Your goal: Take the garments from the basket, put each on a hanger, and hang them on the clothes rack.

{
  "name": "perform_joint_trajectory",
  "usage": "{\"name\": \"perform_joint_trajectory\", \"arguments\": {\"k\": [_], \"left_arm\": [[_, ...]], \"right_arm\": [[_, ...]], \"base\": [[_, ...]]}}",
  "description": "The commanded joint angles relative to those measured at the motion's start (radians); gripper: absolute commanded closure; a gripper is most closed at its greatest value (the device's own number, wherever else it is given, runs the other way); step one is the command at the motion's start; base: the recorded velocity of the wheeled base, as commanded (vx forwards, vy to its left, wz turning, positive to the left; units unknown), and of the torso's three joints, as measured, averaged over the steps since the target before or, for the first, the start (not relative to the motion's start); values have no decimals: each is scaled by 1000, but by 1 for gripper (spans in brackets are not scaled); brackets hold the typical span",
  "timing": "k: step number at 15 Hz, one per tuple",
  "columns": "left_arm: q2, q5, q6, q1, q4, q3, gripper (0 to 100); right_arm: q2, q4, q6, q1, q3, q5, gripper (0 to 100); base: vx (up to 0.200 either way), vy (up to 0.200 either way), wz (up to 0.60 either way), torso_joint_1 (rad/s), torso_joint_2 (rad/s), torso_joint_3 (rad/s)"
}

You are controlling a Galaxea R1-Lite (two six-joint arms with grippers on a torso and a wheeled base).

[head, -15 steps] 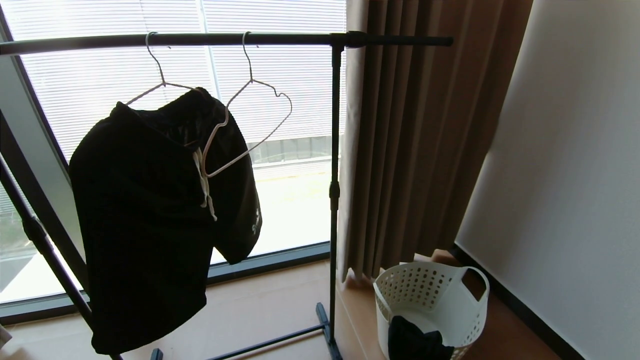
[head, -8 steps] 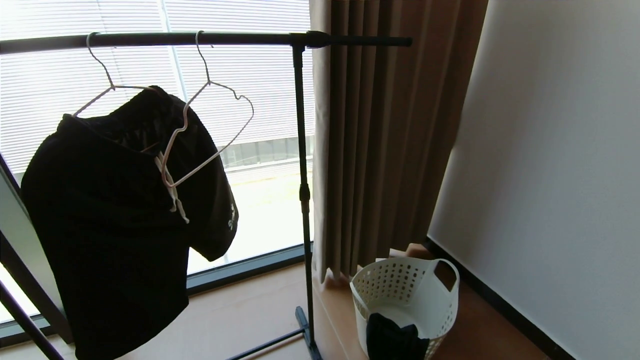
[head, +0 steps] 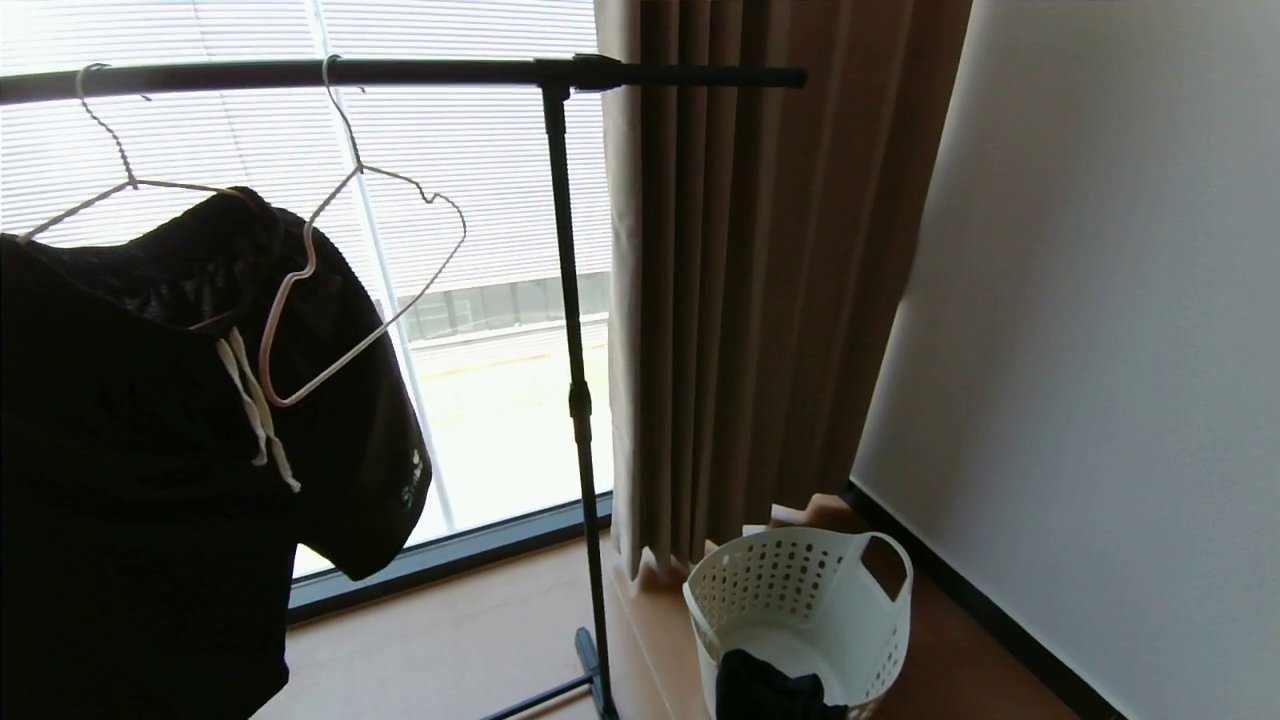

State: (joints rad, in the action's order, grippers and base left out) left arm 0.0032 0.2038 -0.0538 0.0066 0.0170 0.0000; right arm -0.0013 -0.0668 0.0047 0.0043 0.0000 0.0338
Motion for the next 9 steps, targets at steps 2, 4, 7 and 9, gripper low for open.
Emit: {"name": "perform_joint_trajectory", "arguments": {"k": [2,4,7,9], "left_arm": [[1,0,0,0,0,0,0],[1,0,0,0,0,0,0],[1,0,-1,0,0,0,0],[1,8,-54,0,0,0,0]], "right_arm": [[1,-1,0,0,0,0,0],[1,-1,0,0,0,0,0],[1,-1,0,0,0,0,0],[1,-1,0,0,0,0,0]], "base": [[0,0,0,0,0,0],[0,0,-300,1,4,-1],[0,0,-400,5,3,2],[0,0,0,0,0,0]]}}
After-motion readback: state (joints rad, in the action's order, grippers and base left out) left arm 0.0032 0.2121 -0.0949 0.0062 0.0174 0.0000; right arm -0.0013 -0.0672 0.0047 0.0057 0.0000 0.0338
